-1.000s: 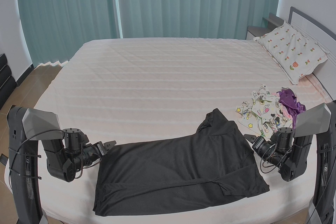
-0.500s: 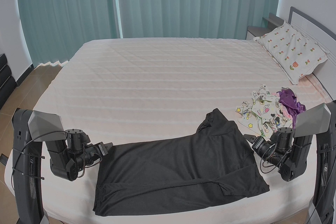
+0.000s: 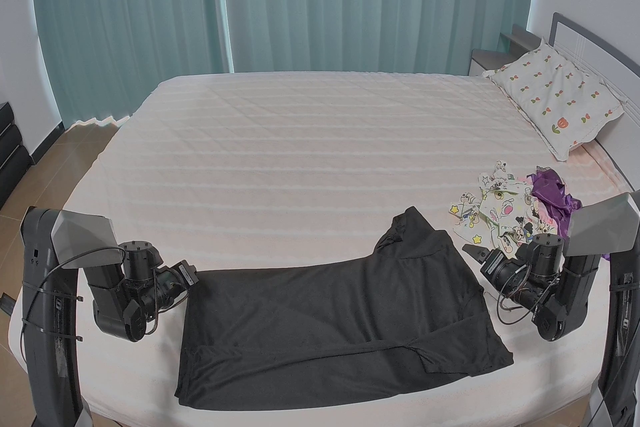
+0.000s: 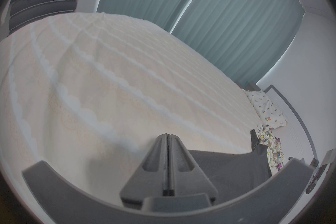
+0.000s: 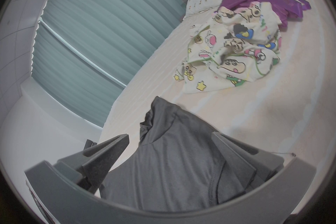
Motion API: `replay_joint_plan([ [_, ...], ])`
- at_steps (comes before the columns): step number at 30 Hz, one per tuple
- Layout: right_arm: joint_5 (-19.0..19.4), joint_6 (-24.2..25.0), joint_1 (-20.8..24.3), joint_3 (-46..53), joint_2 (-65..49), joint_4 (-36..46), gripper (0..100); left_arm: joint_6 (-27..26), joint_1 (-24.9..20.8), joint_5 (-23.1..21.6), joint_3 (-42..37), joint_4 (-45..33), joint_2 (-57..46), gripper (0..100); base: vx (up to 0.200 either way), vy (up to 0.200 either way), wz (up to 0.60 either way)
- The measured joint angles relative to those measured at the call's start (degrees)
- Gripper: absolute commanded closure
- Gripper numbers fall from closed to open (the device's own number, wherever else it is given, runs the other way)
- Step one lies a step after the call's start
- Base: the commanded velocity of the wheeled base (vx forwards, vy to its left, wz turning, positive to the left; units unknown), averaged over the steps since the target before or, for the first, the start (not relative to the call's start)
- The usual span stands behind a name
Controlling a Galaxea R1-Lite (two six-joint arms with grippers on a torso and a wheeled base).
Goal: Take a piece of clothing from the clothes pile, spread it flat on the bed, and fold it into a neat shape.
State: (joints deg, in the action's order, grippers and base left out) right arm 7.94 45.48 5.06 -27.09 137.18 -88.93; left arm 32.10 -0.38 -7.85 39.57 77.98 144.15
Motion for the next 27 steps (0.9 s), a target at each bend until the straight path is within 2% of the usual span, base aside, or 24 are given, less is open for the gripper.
replay_joint_plan([
  [7,1.9,-4.2,0.3,-3.5,-2.3,6.1,0,0.6,0.2,1.1,-0.2,2.2,0.0,100,0.000,0.000,0.00],
  [15,4.1,-9.4,0.5,-19.2,-1.8,23.0,0,1.7,0.0,1.1,-0.7,2.7,0.0,100,0.000,0.000,0.00],
  [18,5.1,-13.1,0.5,-27.0,-0.4,30.6,0,2.5,0.1,1.1,-0.9,2.7,-0.1,100,0.000,0.000,0.00],
  [20,7.1,-16.6,0.3,-31.4,0.8,36.0,0,3.3,0.1,1.1,-0.9,2.8,-0.2,100,0.000,0.000,0.00],
  [25,10.5,-23.3,0.0,-39.7,4.4,43.7,0,4.7,0.2,1.0,-1.4,3.0,-0.3,100,0.000,0.000,0.00],
  [27,10.7,-24.0,0.0,-41.0,5.0,44.8,0,4.8,0.2,1.0,-1.6,3.1,-0.4,100,0.000,0.000,0.00],
])
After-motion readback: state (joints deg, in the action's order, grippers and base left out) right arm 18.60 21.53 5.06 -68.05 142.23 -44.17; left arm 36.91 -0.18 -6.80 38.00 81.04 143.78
